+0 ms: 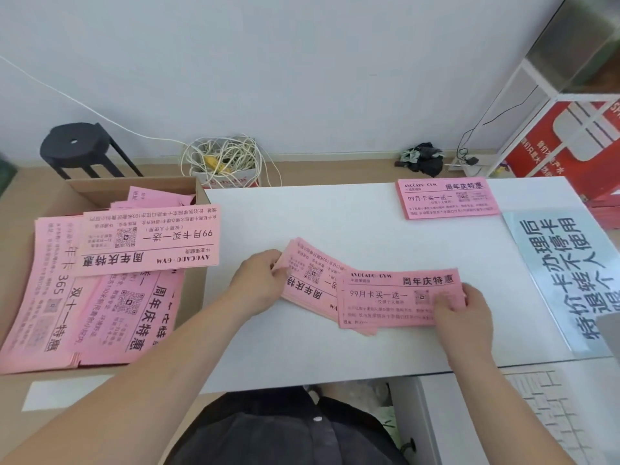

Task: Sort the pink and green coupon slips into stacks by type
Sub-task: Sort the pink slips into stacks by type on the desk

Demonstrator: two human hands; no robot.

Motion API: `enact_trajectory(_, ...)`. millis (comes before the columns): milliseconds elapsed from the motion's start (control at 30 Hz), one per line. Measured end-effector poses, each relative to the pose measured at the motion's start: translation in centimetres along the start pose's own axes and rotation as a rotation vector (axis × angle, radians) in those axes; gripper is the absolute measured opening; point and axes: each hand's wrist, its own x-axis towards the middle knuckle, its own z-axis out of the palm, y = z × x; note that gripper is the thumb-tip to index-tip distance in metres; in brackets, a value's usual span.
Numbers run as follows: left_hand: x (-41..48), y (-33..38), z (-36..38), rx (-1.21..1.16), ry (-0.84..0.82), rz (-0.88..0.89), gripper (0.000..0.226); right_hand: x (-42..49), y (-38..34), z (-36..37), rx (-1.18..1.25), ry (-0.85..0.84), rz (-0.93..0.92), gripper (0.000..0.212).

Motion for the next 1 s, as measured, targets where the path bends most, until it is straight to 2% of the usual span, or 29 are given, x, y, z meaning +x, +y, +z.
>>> enact_trajectory(33, 0.2, 0.1, -0.1, -0.063, 0.025, -0.012, 0.006, -0.3, -0.3, 0.0, -0.095, 0.025, -0.029, 0.058)
enact_trajectory(100, 0.2, 0.7, 0.0, -0.339, 0.085, -0.117, 0.02, -1.4, -1.0, 0.2, -0.28, 0.028, -0.212, 0.065)
enact_trajectory(167, -0.2, 1.2, 0.5, -0.64, 0.077, -0.244, 0.028, -2.8, -1.5, 1.3, -0.434, -0.136, -0.416, 0.059)
enact_trajectory(233, -1.0, 1.6, 1.5, -0.773, -0.006, -0.282, 0.027, -3.7, -1.0, 2.4, -0.504, -0.34, -0.454, 0.056)
enact_trajectory(267, -1.5, 1.9, 2.3, -0.789, -0.039, -0.285, 0.025, -3.9, -0.6, 2.8, -0.517, -0.387, -0.444, 0.056)
enact_trajectory(333, -2.5, 2.3, 4.0, -0.809, -0.041, -0.286, 0.023, -4.0, 0.0, 3.1, -0.575, -0.385, -0.471, 0.058)
enact_trajectory(467, -2.8, 1.8, 5.2, -0.751, 0.097, -0.275, 0.02, -3.4, 0.0, 2.3, -0.577, -0.365, -0.494, 0.059)
enact_trajectory(667, 0.6, 0.9, 0.0, -0.41, 0.136, -0.117, 0.028, -1.6, -0.3, 0.4, -0.586, -0.266, -0.362, 0.068)
enact_trajectory(767, 1.6, 0.8, -2.0, -0.417, 0.158, -0.118, 0.032, -1.4, -1.0, 0.4, -0.618, -0.209, -0.366, 0.06)
enact_trajectory(900, 0.7, 1.5, -2.4, -0.481, 0.068, -0.119, 0.028, -3.2, -3.8, 1.7, -0.343, -0.334, -0.473, 0.054)
enact_trajectory(1000, 0.0, 2.9, -2.9, -0.465, -0.084, -0.054, 0.031, -5.1, -7.3, 3.4, -0.056, -0.523, -0.351, 0.066)
